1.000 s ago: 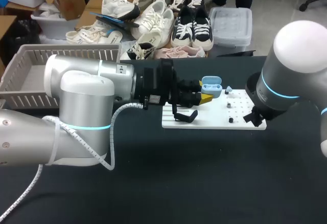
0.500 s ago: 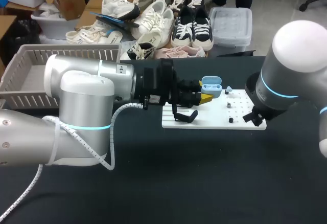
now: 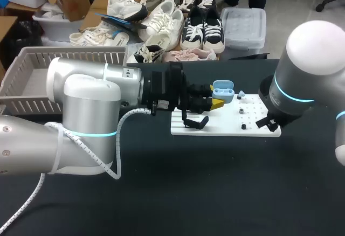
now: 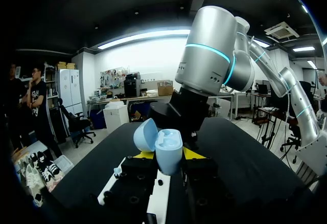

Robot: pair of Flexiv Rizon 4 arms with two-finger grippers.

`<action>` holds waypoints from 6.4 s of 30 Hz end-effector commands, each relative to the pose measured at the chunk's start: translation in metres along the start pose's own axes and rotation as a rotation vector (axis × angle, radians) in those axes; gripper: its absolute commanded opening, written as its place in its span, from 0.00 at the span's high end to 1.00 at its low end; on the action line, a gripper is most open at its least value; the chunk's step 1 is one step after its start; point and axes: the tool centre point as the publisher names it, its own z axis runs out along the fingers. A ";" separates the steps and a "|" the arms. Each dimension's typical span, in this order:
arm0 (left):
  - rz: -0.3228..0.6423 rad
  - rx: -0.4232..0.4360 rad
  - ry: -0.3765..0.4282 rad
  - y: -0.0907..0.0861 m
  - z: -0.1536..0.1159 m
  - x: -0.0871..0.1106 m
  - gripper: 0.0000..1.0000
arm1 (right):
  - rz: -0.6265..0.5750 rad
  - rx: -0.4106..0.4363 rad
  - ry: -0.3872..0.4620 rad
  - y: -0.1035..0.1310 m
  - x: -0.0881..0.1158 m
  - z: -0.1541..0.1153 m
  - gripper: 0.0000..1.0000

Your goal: Pick up each earbud case from the left stands, insert the matching earbuds, close the lid, and place the case in the box.

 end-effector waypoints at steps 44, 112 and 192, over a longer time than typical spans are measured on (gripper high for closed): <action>0.001 -0.008 -0.001 -0.001 0.001 0.000 1.00 | 0.007 0.021 -0.020 0.001 0.007 -0.018 1.00; 0.001 -0.008 -0.001 -0.001 0.001 0.000 1.00 | 0.918 0.131 0.091 0.033 0.008 -0.135 1.00; 0.001 -0.008 -0.001 -0.001 0.001 0.000 1.00 | 0.927 0.083 0.097 0.110 -0.095 -0.178 1.00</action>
